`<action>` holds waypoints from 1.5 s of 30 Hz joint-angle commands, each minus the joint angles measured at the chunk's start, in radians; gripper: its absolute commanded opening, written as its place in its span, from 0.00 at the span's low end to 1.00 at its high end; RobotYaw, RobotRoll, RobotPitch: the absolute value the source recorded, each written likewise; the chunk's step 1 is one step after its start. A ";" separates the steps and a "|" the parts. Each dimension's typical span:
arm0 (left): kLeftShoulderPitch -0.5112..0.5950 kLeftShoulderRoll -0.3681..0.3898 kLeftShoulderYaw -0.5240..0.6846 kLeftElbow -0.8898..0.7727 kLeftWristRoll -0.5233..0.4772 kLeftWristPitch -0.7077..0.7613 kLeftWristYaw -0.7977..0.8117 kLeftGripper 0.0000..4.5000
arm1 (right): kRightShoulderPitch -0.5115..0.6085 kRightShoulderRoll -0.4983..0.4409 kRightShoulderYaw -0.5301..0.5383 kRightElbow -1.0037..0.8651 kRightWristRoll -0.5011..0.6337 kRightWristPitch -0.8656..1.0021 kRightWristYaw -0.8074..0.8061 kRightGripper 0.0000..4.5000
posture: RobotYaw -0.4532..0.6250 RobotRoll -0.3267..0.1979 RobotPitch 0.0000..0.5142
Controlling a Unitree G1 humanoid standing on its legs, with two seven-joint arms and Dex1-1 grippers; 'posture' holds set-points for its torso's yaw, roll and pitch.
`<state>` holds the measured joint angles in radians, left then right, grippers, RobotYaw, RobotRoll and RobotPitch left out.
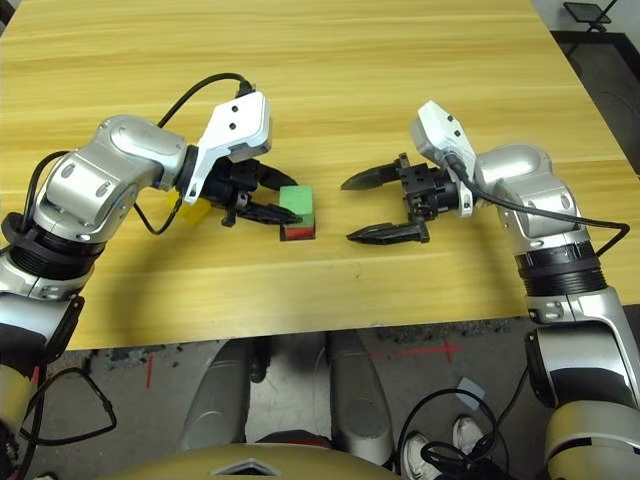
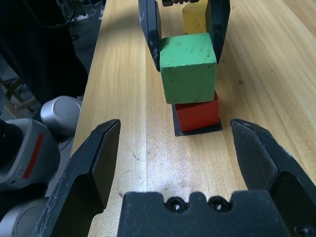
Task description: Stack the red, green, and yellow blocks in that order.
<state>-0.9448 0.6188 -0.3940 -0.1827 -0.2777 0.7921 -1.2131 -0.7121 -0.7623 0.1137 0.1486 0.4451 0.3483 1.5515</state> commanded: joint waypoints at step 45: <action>0.047 0.297 0.045 0.640 0.144 -0.987 -0.401 0.99 | 0.006 -0.016 -0.048 -0.048 0.038 0.050 -0.009 1.00 | 0.47 0.55 0.56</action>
<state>-0.8904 0.9102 -0.3336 0.4375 -0.1510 -0.1756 -1.6044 -0.7217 -0.7669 0.0814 0.1304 0.4662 0.3859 1.5425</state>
